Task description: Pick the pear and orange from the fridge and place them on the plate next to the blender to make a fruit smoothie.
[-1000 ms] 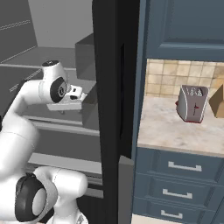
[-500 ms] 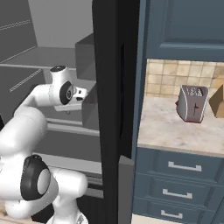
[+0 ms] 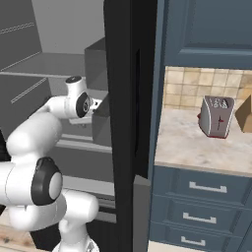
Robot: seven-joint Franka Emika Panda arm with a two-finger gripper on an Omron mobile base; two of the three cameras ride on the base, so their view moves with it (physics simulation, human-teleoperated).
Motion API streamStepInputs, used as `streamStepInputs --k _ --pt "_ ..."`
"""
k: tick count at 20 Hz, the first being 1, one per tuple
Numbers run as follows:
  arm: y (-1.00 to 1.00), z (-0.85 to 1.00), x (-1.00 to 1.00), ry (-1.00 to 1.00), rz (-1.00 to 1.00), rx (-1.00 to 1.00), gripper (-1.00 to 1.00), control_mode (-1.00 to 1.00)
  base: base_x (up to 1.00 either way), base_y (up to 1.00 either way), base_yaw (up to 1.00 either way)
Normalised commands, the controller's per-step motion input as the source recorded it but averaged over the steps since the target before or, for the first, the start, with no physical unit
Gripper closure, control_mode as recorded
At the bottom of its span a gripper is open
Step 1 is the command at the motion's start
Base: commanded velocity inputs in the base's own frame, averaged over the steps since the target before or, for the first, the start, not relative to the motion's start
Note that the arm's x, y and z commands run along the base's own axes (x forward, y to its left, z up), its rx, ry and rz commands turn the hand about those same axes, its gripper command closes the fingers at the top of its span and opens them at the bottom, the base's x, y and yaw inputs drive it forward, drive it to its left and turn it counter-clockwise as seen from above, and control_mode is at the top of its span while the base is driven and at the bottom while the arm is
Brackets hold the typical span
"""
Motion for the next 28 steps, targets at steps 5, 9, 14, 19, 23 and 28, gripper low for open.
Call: streamStepInputs --k 5,9,14,19,23,28 --pt "0.00 -0.31 0.18 -0.17 0.03 -0.07 -1.00 -1.00 0.00 0.00 0.00" --pt "0.00 -0.03 0.10 -0.10 0.00 -0.07 -1.00 -1.00 0.00 0.00 0.00" --pt "-0.02 -0.02 0.22 -0.02 0.00 -0.03 -1.00 -1.00 0.00 0.00 0.00" --pt "-0.09 -0.03 0.36 -0.02 0.00 0.00 -1.00 -1.00 0.00 0.00 0.00" --pt "-0.14 -0.02 0.33 0.00 0.00 0.00 -1.00 -1.00 0.00 0.00 0.00" --pt "-0.09 -0.12 0.41 0.00 0.00 0.00 -1.00 -1.00 0.00 0.00 0.00"
